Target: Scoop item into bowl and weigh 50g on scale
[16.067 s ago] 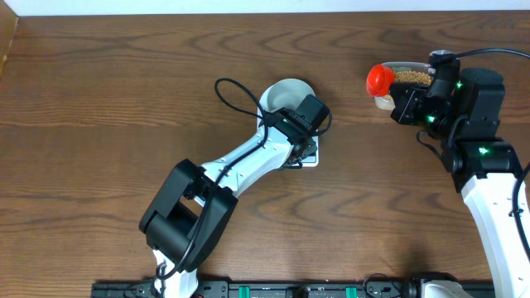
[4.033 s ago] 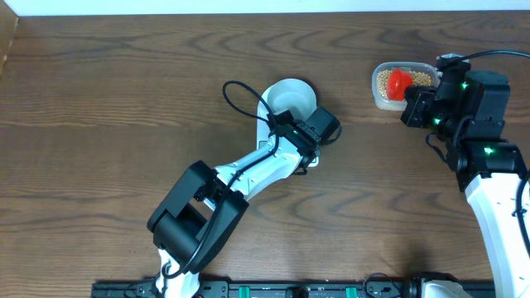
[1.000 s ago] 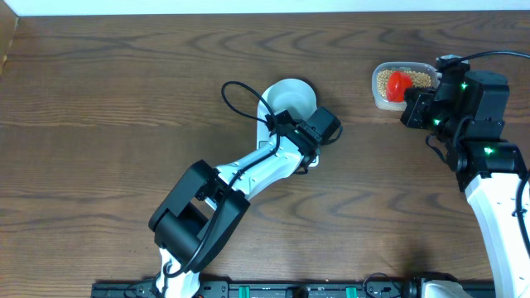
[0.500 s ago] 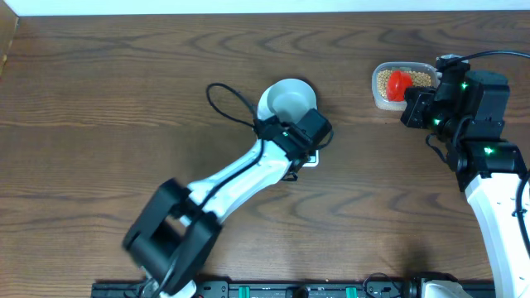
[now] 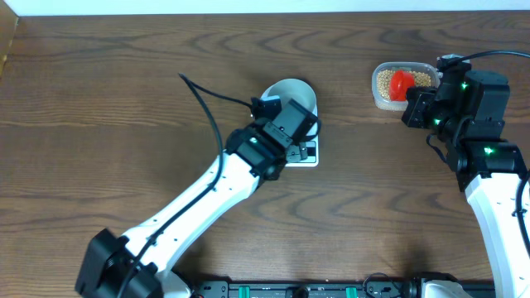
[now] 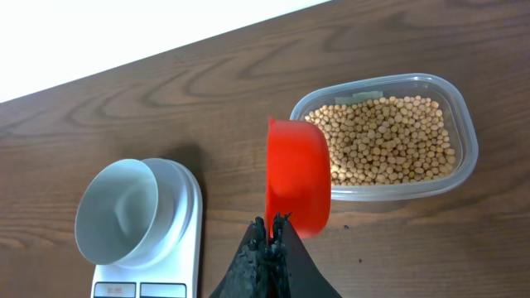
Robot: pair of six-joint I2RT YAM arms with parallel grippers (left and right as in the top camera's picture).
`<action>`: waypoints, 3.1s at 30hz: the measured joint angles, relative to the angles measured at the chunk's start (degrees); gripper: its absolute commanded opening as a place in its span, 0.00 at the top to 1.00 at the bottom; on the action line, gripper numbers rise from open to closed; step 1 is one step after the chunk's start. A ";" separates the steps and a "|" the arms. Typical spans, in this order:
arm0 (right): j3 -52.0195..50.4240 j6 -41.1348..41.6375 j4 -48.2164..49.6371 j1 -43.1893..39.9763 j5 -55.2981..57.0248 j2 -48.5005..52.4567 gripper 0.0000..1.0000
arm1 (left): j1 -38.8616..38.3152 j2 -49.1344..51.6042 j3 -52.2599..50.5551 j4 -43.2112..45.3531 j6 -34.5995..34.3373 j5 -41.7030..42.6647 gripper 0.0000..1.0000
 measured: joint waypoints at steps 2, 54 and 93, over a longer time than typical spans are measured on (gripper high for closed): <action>0.02 -0.35 0.00 0.00 0.00 0.00 0.99 | 0.90 -1.29 0.00 -0.09 5.40 -0.07 0.02; 0.02 -3.26 -0.42 0.00 0.04 0.00 0.99 | 21.59 -2.56 0.00 2.29 65.83 33.46 0.02; 0.02 -3.30 -0.44 0.00 -0.02 0.00 0.99 | 21.59 -2.56 0.00 3.26 65.61 34.77 0.02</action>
